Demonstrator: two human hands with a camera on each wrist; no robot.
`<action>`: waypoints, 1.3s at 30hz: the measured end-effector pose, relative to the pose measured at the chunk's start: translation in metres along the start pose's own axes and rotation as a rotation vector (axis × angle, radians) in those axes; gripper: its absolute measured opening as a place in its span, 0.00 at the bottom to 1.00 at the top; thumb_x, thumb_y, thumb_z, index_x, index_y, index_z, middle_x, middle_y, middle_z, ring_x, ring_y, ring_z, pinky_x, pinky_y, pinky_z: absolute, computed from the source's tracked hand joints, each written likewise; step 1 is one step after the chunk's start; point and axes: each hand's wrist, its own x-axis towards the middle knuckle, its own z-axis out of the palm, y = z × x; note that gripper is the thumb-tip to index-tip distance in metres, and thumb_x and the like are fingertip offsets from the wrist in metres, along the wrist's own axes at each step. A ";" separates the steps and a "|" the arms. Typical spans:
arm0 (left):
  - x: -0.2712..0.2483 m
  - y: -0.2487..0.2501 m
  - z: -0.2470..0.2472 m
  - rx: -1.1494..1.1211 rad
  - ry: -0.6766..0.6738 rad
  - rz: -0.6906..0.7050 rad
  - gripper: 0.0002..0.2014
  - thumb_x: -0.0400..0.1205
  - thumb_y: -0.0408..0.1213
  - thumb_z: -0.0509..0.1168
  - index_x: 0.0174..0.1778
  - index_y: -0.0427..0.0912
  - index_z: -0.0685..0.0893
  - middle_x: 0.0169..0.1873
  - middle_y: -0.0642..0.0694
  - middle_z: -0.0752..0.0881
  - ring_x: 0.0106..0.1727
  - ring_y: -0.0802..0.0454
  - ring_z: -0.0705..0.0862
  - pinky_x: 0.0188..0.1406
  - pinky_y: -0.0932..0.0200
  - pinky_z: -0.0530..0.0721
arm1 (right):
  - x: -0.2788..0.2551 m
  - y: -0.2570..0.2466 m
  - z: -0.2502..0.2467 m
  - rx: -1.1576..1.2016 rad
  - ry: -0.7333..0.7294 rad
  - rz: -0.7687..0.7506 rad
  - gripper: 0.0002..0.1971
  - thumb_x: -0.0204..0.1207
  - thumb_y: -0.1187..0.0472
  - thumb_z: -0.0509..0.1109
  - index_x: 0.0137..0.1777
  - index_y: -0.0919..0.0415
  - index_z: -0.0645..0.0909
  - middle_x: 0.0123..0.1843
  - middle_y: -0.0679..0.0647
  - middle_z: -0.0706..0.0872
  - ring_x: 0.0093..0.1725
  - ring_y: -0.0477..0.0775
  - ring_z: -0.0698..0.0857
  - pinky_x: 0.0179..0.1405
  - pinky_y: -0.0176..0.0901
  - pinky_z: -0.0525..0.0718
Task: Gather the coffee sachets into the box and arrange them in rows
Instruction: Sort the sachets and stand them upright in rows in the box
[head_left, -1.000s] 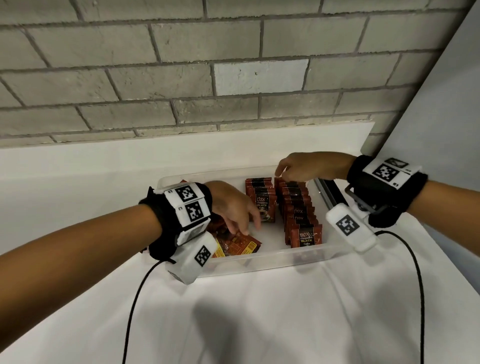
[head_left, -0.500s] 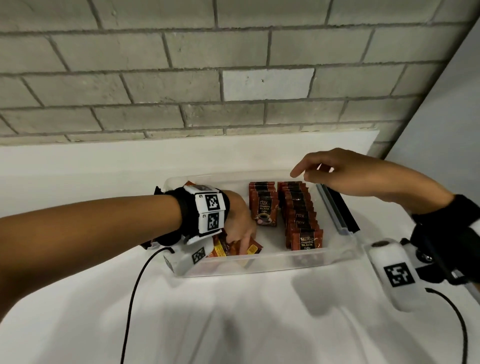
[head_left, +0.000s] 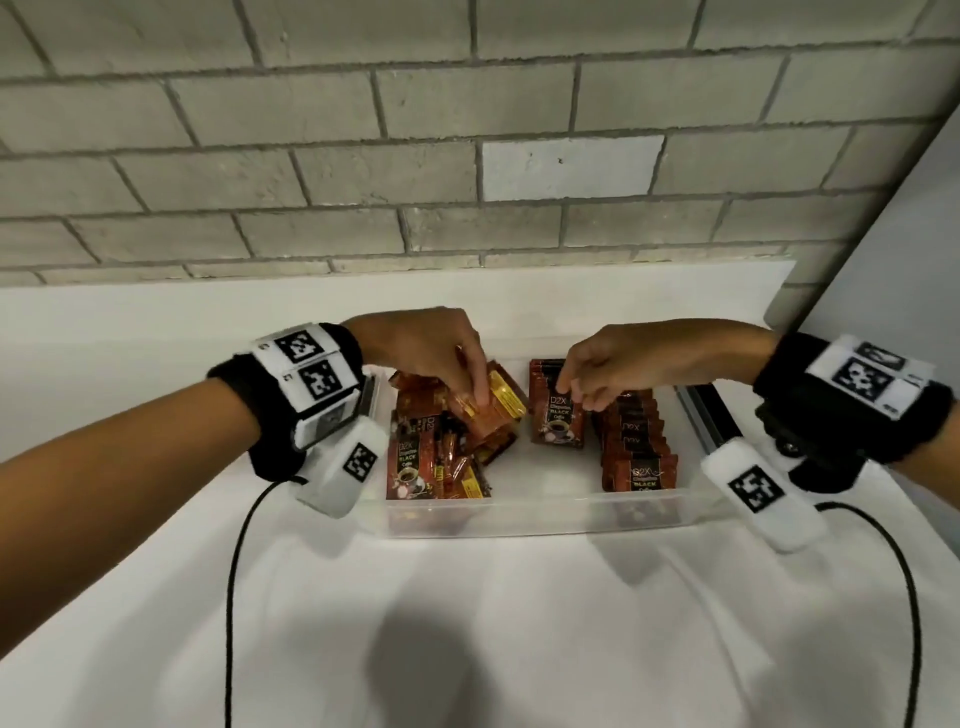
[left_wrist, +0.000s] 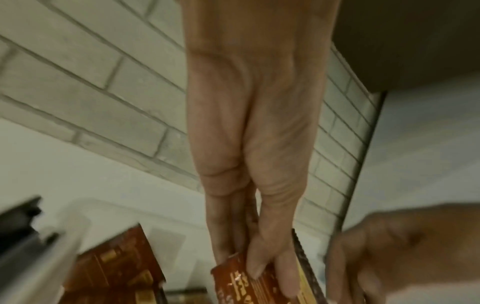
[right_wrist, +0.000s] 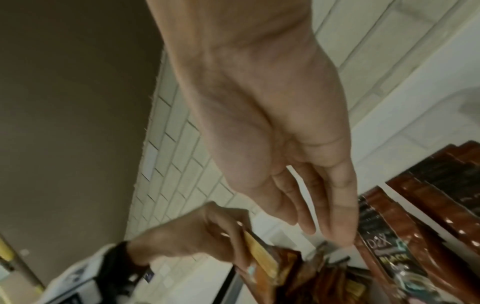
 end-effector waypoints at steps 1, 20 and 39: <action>-0.007 -0.006 -0.006 0.020 0.033 0.002 0.09 0.75 0.30 0.71 0.43 0.49 0.92 0.45 0.48 0.87 0.41 0.64 0.83 0.39 0.73 0.78 | 0.010 -0.002 0.003 0.004 -0.027 0.016 0.09 0.82 0.63 0.64 0.59 0.60 0.82 0.53 0.54 0.87 0.51 0.45 0.88 0.51 0.31 0.84; -0.031 -0.041 0.013 0.104 -0.050 -0.051 0.08 0.76 0.34 0.70 0.44 0.54 0.89 0.51 0.54 0.82 0.54 0.55 0.81 0.58 0.53 0.81 | 0.092 -0.043 0.053 0.059 -0.175 0.218 0.14 0.83 0.64 0.63 0.63 0.70 0.80 0.51 0.56 0.81 0.48 0.51 0.81 0.47 0.20 0.72; -0.040 -0.048 0.014 0.092 -0.007 -0.073 0.13 0.79 0.30 0.67 0.54 0.49 0.89 0.51 0.51 0.84 0.55 0.52 0.81 0.56 0.57 0.80 | 0.115 -0.056 0.067 0.600 -0.052 0.404 0.09 0.83 0.58 0.61 0.43 0.61 0.72 0.39 0.55 0.76 0.36 0.49 0.74 0.28 0.34 0.73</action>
